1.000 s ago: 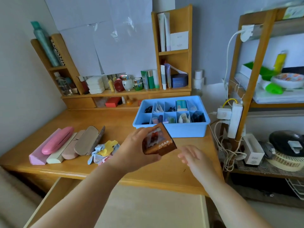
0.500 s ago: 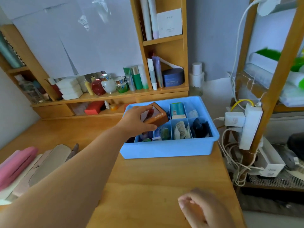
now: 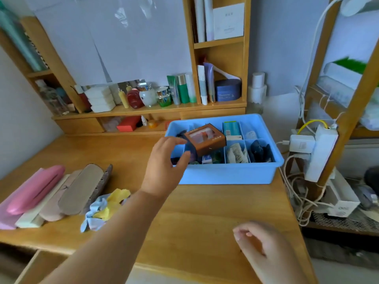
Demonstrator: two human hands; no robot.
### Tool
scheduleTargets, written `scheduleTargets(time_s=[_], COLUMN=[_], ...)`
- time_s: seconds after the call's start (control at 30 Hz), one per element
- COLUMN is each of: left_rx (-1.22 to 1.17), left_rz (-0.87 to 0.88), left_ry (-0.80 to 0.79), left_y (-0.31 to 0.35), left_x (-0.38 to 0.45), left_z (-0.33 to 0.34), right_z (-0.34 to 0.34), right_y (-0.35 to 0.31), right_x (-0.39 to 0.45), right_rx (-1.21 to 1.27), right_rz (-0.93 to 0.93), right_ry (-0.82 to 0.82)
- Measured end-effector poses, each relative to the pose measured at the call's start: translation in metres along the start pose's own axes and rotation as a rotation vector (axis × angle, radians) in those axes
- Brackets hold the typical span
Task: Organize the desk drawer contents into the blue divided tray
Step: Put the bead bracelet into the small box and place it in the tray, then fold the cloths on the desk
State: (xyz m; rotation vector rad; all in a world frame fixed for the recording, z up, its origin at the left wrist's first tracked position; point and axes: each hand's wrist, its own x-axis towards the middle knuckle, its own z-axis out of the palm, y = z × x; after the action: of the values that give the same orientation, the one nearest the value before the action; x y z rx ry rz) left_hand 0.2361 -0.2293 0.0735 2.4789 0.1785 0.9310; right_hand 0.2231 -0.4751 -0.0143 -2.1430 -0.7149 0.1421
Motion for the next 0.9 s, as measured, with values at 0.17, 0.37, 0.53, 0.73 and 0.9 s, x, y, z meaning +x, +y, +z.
scheduleTargets(time_s=[0.17,0.37,0.53,0.73,0.9], left_rx=[0.025,0.289,0.451,0.281,-0.043], left_rz=[-0.051,-0.341,-0.568,-0.485,-0.156], left_ry=[-0.082,-0.050,-0.235,-0.052,-0.058], left_y=[-0.014,-0.065,-0.097,-0.105,-0.054], left_x=[-0.129,-0.157,-0.135,-0.120,-0.101], left_z=[-0.035,-0.074,-0.075,-0.061,-0.031], right_z=[-0.003,0.002,0.005,0.007,0.007], right_y=[-0.008,-0.019,-0.022,-0.020,-0.017], right_x=[-0.005,-0.007,-0.008,-0.007,-0.007], right_rx=[0.013,-0.037,-0.058,-0.077,-0.069], right_rz=[0.072,0.114,0.127,0.072,0.040], right_ry=[-0.040,-0.055,-0.032,-0.022,0.023])
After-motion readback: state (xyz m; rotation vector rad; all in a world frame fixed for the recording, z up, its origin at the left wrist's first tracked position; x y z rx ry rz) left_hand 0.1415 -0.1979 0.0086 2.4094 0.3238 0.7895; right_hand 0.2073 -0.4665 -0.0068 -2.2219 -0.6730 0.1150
